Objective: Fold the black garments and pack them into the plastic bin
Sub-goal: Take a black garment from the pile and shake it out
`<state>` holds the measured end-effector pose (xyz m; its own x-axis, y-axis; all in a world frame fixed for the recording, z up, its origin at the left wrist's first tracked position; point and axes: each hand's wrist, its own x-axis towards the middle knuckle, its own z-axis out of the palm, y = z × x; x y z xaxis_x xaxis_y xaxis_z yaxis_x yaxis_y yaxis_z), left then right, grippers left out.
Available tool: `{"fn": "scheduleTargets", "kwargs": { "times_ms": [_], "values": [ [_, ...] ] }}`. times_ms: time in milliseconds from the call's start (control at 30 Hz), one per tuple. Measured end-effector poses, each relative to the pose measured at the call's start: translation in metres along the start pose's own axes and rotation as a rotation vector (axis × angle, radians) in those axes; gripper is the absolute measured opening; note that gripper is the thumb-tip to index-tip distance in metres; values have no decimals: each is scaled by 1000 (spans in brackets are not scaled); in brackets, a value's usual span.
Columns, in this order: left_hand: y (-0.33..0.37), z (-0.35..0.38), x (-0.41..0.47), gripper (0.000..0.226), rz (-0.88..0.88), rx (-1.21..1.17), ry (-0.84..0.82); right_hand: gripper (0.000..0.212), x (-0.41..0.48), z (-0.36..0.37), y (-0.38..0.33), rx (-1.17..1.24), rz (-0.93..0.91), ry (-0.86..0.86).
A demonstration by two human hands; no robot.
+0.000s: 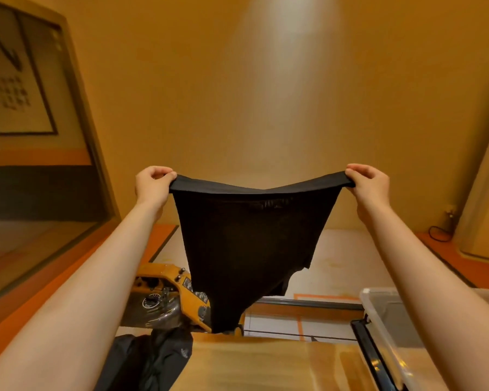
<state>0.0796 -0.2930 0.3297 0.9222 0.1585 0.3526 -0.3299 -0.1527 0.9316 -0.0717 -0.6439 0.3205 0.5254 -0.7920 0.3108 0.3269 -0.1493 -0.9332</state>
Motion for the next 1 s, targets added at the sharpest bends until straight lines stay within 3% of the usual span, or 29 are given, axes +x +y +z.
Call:
{"fn": "scheduleTargets", "kwargs": {
  "times_ms": [233, 633, 800, 933, 1000],
  "values": [
    [-56, -25, -81, 15, -114, 54, -74, 12, -70, -44, 58, 29, 173, 32],
    [-249, -133, -283, 29, -851, 90, -246, 17, -324, -152, 187, -166, 672, 162],
    [-282, -168, -334, 24, -953, 137, -300, 22, -383, -192, 221, -312, 858, 202],
    [-313, -188, -352, 34, -1047, 152, -420, 18, -409, -208, 229, -356, 926, 218],
    [-310, -193, -363, 28, -1077, 135, -449, 17, -419, -213, 230, -380, 958, 217]
  ]
}}
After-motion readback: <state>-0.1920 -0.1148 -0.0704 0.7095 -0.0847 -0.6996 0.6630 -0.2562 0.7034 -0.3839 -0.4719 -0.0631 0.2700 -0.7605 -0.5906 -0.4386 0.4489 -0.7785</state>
